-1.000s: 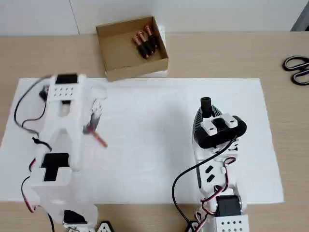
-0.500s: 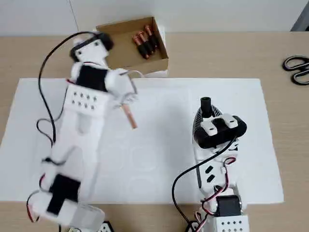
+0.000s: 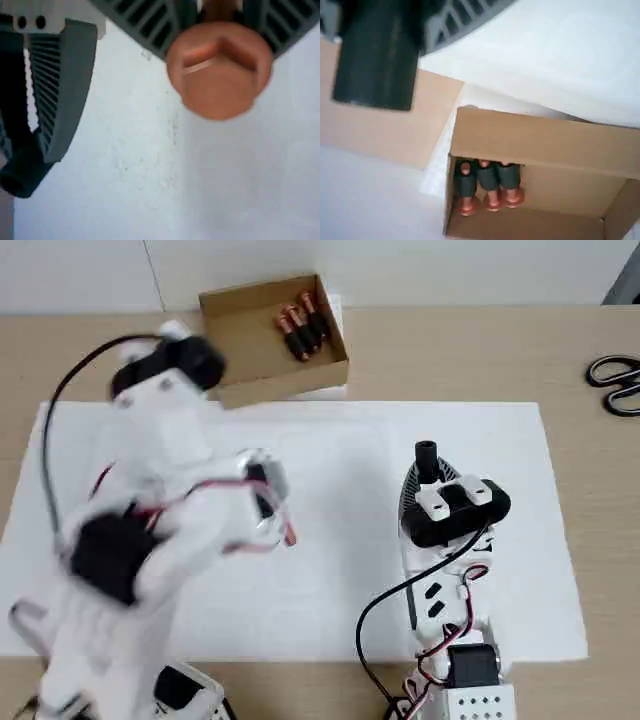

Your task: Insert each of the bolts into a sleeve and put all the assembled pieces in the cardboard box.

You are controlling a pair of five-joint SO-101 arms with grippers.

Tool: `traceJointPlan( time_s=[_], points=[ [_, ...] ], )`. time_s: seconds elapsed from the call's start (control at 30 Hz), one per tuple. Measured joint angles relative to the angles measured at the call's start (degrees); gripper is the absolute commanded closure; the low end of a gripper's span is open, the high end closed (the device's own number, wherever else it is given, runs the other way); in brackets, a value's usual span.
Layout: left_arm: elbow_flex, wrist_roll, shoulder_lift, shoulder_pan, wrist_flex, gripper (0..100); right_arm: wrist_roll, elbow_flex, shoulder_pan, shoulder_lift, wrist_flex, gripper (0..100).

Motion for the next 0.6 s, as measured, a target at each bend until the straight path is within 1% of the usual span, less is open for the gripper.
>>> traceJointPlan(
  time_s=[0.07, 0.17, 0.27, 0.33, 0.43, 0.5, 0.6],
  points=[
    [4.0, 0.0, -6.6, 0.0, -0.8, 99, 0.0, 0.0, -2.5, 0.0, -0.4, 99.5],
    [9.1, -0.3, -15.5, 0.0, -0.9, 99, 0.0, 0.0, -7.3, 0.0, -6.5, 99.5],
    [15.3, -3.3, -21.9, 0.0, -2.1, 99, 0.0, 0.0, -12.3, 0.0, -13.3, 99.5],
    [19.7, -6.5, -25.3, 0.0, -4.9, 99, 0.0, 0.0, -15.2, 0.0, -16.9, 99.5],
    [25.8, -11.9, -31.7, 0.0, -13.1, 99, 0.4, 0.0, -17.6, 0.0, -20.2, 99.5],
    [30.9, -14.9, -36.4, 0.0, -21.7, 99, 1.5, 0.0, -18.5, 0.0, -21.0, 99.5],
    [40.0, -18.0, -42.6, 0.0, -37.7, 99, 2.0, 0.0, -19.3, 0.0, -21.2, 99.5]
  ],
)
